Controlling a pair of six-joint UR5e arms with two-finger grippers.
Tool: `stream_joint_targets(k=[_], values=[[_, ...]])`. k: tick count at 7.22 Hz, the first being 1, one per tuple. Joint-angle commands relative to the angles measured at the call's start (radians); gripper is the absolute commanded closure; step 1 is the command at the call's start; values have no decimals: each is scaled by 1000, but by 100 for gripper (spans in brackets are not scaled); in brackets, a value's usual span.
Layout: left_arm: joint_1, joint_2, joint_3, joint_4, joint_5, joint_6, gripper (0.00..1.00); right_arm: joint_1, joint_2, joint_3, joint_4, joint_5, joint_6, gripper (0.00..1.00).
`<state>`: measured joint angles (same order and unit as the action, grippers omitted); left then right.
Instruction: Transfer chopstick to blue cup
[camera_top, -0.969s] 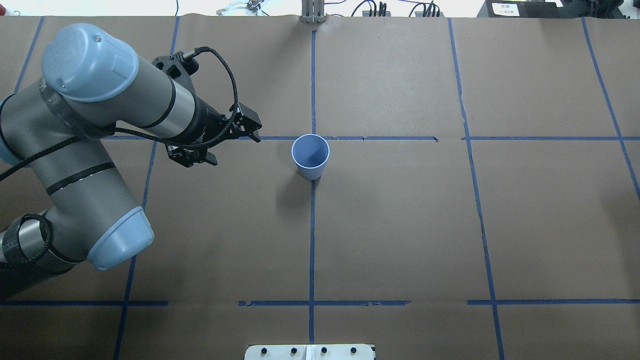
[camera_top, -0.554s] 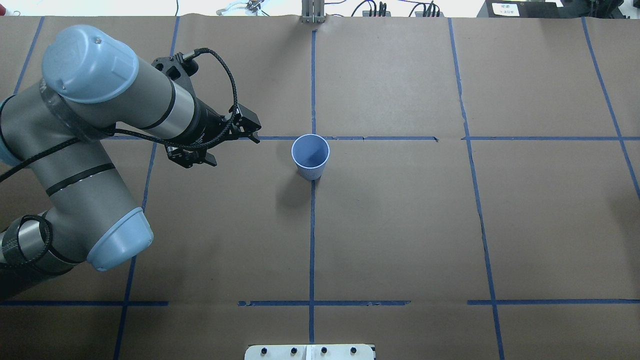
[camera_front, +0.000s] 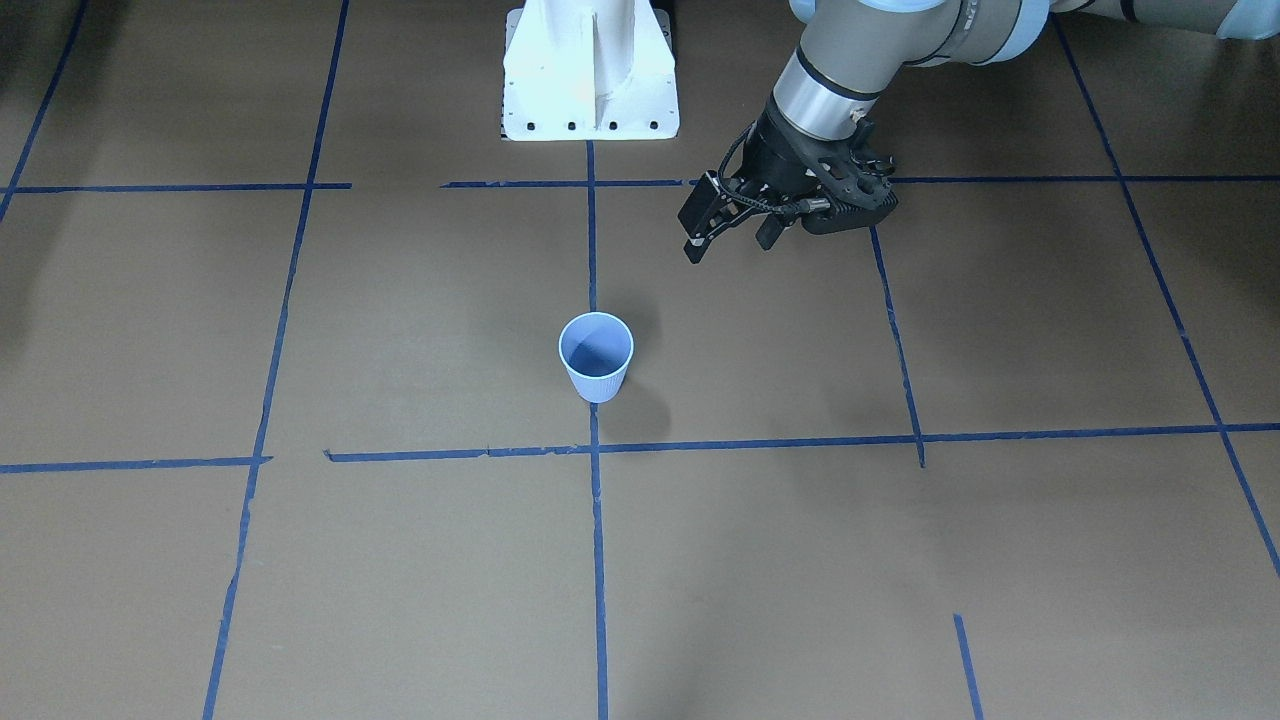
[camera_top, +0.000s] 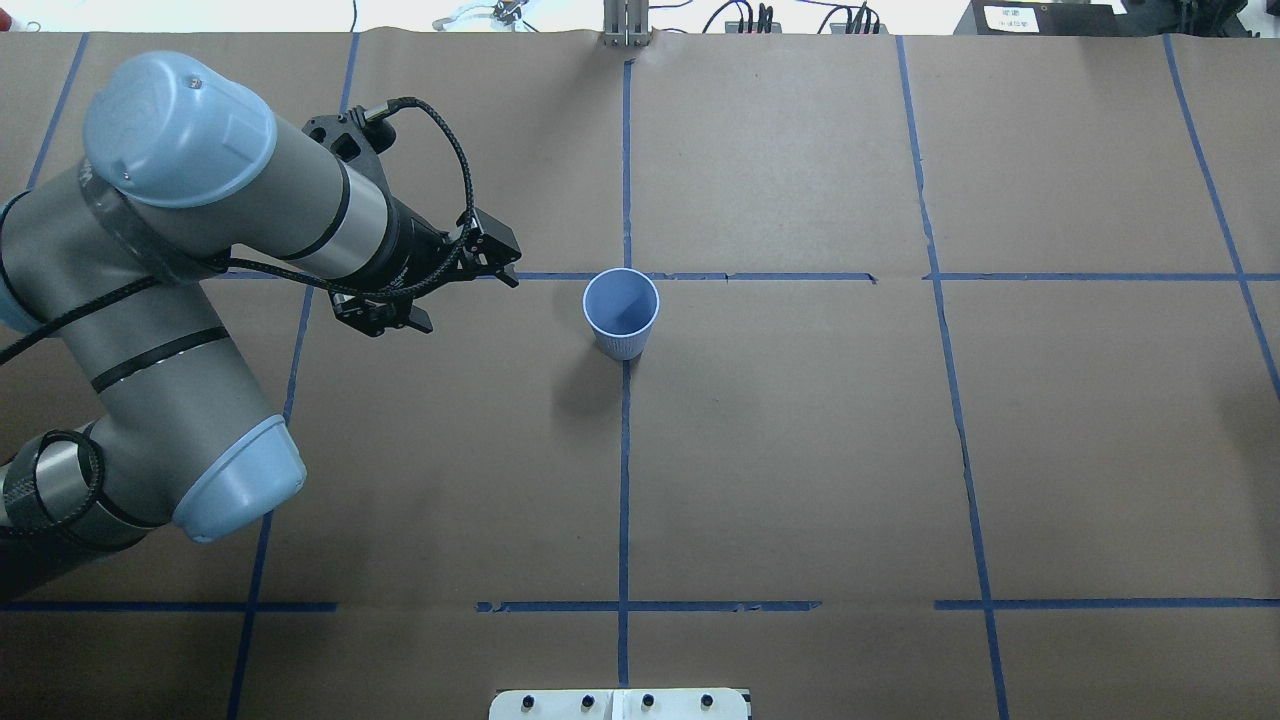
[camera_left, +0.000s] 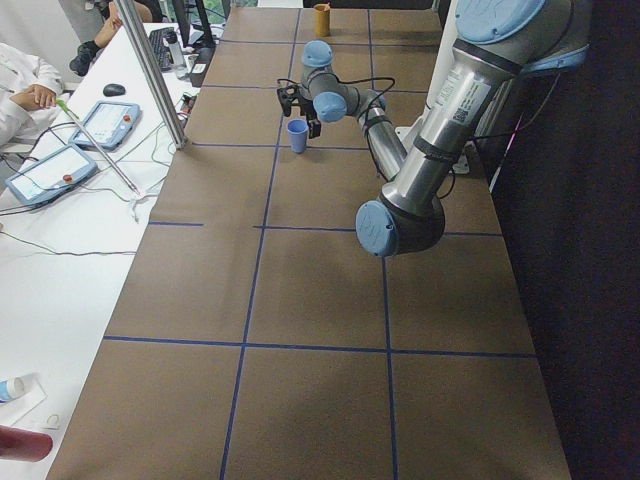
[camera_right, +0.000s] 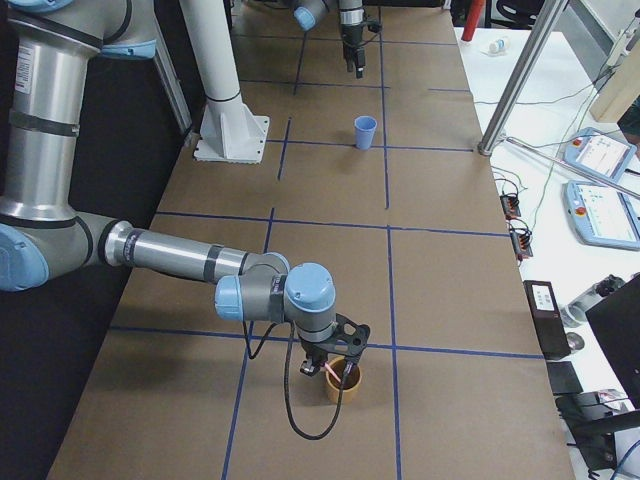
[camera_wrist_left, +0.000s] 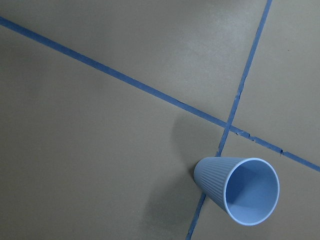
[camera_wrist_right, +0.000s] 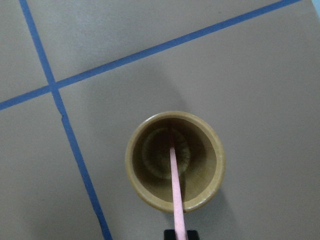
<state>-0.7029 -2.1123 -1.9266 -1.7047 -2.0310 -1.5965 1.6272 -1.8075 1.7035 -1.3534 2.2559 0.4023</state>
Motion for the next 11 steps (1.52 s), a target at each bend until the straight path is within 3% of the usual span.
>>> stream_joint_targets(k=[1,5,6,7,9,10,11], values=[[2,0,12,-3,0,3,0,72,-13,97,-6,2,1,100],[2,0,14,-4,0,6,0,114,-146,339,-13,4,9,100],[0,2,6,-4,0,6,0,111,-141,364,-47,99,18,100],[0,2,-2,-4,0,7,0,105,-103,364,-90,290,61,100],[-7,2,-9,-4,-2,10,0,-16,23,366,-92,542,299,100],[-10,3,-11,-4,-2,10,0,-92,150,366,-87,612,495,99],[-12,27,-29,-4,-2,12,0,-181,301,360,-87,619,700,99]])
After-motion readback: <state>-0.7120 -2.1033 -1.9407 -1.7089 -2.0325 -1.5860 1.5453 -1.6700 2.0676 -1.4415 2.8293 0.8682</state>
